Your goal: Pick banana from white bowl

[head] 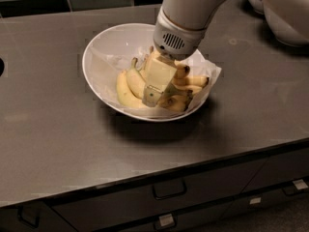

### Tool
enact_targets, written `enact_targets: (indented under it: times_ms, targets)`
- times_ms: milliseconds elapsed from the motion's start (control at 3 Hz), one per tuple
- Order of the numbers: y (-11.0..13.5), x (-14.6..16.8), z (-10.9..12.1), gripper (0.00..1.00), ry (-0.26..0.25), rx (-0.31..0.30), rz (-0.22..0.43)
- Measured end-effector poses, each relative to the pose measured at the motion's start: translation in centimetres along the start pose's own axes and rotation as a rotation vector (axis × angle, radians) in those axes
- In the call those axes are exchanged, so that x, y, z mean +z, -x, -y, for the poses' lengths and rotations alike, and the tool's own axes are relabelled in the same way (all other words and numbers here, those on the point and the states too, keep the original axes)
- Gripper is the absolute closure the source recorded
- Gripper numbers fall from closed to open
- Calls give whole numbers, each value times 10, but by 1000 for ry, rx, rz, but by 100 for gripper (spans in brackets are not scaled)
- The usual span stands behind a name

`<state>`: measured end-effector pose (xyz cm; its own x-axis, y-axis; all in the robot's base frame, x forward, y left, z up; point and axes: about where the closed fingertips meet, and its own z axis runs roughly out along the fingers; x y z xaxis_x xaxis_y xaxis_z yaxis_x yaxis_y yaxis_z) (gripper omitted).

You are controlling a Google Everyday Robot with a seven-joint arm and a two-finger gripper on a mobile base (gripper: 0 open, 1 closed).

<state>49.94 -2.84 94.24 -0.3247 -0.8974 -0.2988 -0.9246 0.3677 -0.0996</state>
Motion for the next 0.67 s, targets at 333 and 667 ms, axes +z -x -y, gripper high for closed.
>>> enact_targets:
  times_ms: [333,667]
  targets:
    - [1,4,2,39,-11,20,-16]
    - [1,7,2,42,-15,31,-29]
